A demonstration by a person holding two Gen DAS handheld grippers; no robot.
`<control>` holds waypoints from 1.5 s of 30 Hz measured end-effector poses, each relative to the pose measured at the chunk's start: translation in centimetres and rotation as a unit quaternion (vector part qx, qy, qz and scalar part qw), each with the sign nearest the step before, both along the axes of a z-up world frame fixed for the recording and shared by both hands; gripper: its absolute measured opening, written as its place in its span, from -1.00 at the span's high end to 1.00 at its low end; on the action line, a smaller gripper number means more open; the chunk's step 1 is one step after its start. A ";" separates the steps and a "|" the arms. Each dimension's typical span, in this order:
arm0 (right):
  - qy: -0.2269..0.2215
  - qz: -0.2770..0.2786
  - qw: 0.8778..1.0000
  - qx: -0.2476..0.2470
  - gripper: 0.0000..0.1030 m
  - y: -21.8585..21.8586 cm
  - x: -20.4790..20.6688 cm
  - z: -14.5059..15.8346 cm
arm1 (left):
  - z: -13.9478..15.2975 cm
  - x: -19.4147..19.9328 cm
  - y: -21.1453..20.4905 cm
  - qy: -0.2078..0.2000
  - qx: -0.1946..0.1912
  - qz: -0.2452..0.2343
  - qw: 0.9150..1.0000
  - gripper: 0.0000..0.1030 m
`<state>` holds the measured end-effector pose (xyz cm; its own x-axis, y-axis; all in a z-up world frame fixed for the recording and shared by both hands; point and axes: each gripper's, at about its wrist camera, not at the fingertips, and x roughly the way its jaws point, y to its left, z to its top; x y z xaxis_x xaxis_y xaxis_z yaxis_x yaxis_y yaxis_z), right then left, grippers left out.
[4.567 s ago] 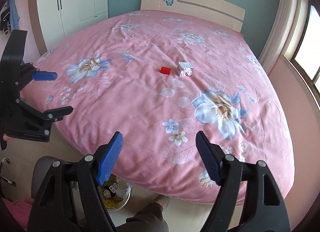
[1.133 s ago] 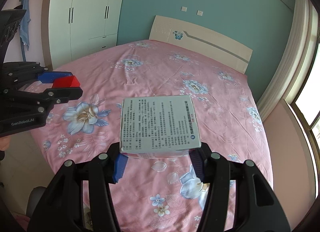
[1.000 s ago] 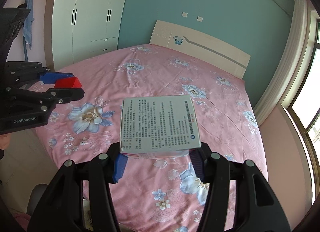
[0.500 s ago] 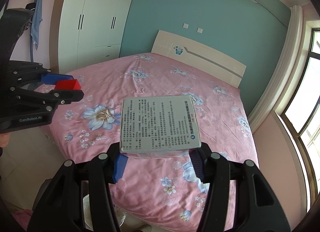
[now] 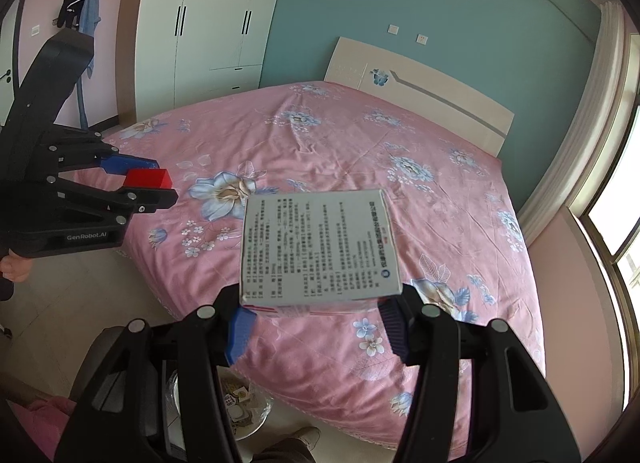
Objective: Collect trash
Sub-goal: 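Carry the red block in the left gripper while the right carries the white box to the bin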
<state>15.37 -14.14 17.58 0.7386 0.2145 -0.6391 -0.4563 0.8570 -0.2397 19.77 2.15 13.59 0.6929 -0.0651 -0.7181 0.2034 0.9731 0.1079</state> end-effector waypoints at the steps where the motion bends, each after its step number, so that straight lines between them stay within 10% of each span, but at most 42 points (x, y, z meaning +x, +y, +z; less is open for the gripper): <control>1: 0.007 0.003 1.000 0.000 -0.08 0.1 0.1 -0.7 | -0.6 0.1 0.1 0.006 0.001 0.000 1.000 0.20; 21: 0.148 0.027 0.989 -0.005 -0.08 2.8 1.3 -17.3 | -16.1 0.3 0.1 0.140 0.012 -0.019 0.990 0.20; 45: 0.321 0.021 0.947 -0.018 -0.08 2.4 0.0 -37.9 | -36.2 -0.8 -2.3 0.321 0.018 -0.029 0.946 0.20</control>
